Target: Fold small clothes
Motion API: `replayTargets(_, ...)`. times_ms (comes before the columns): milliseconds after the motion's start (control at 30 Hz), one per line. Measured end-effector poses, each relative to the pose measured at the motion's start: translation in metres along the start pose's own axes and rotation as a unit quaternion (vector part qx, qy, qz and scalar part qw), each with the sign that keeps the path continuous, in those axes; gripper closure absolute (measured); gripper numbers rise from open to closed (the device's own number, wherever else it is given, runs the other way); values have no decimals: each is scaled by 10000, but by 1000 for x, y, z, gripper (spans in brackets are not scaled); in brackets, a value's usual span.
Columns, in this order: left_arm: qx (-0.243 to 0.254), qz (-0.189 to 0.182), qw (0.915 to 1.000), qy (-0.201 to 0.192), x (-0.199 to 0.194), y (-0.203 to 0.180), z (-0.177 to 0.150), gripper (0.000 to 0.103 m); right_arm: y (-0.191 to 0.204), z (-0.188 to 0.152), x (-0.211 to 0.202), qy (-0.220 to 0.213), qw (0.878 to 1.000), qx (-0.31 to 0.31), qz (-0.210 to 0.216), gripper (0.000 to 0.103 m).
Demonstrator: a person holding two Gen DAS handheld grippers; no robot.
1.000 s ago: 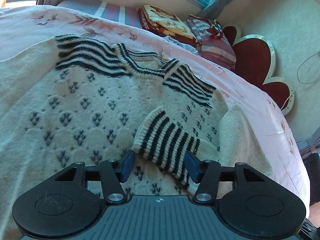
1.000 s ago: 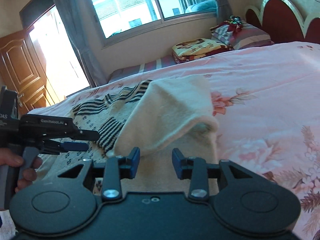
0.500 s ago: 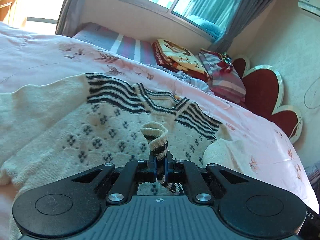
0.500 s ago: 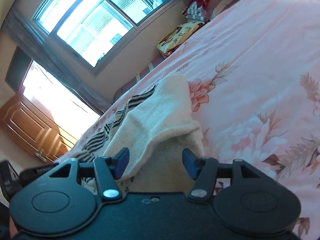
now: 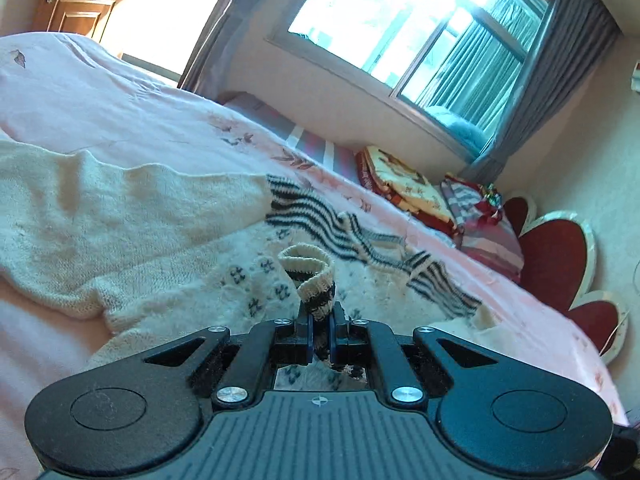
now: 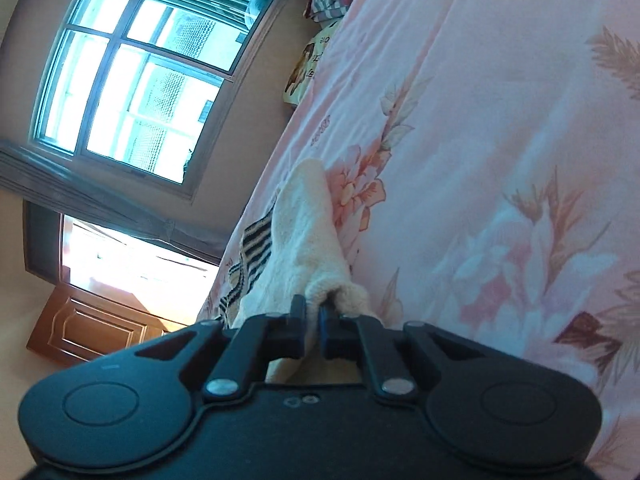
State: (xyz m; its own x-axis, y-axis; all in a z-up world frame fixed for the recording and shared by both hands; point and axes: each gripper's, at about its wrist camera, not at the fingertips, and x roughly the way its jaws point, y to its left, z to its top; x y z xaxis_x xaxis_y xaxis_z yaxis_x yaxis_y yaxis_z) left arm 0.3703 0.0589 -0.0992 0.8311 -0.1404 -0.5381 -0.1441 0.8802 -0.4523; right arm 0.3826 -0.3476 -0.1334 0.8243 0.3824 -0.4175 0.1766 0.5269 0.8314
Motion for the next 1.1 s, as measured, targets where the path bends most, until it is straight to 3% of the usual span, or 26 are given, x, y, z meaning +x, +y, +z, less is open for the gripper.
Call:
replayTargets(133,-76,233,9993,266,7,8,-20,96,-4,-1,2,26,9999,11,-114,96)
replayTargets(267,-130,189,9997,-37,-4,11,-26,96,-5,-2,-3,70,9998,-149,-134,96)
replayTargets(333,-168,259,9995,53,-1,12,-26,96,-8,-2,-3,105,9997,-166,-114,97)
replayTargets(400,-412,103,9990,123,3,19,-24,95,-10,-1,-3,134,9997,-158,-99,98)
replayTargets(467,-460,71,9988,154,5,22,-22,79,-11,0,-4,168,9997,-142,-71,98)
replayTargets(533,-421,12,9991,70,4,22,-18,47,-13,0,-4,189,9997,-133,-47,98)
replayTargets(600,-294,60,9995,47,5,17,-13,37,-14,1,-4,197,9997,-114,-33,99)
replayTargets(633,-236,59,9997,63,7,14,-11,43,-15,1,-4,197,9997,-109,-31,99)
replayTargets(667,-154,-60,9998,87,10,12,-9,64,-15,0,-4,193,9998,-104,-32,99)
replayTargets(700,-51,-81,9997,221,16,10,-6,98,-15,0,-4,189,9998,-98,-35,99)
replayTargets(733,54,-3,9998,182,18,7,-2,100,-15,0,-5,185,9998,-96,-40,99)
replayTargets(867,284,-199,9977,-576,1,1,20,100,-13,-2,-7,98,9998,-192,-57,98)
replayTargets(933,299,-125,9971,-689,-1,6,27,100,-14,-4,-8,66,9997,-234,-54,98)
replayTargets(1100,456,329,9980,273,29,26,15,100,-13,-7,-9,60,9995,-291,-76,99)
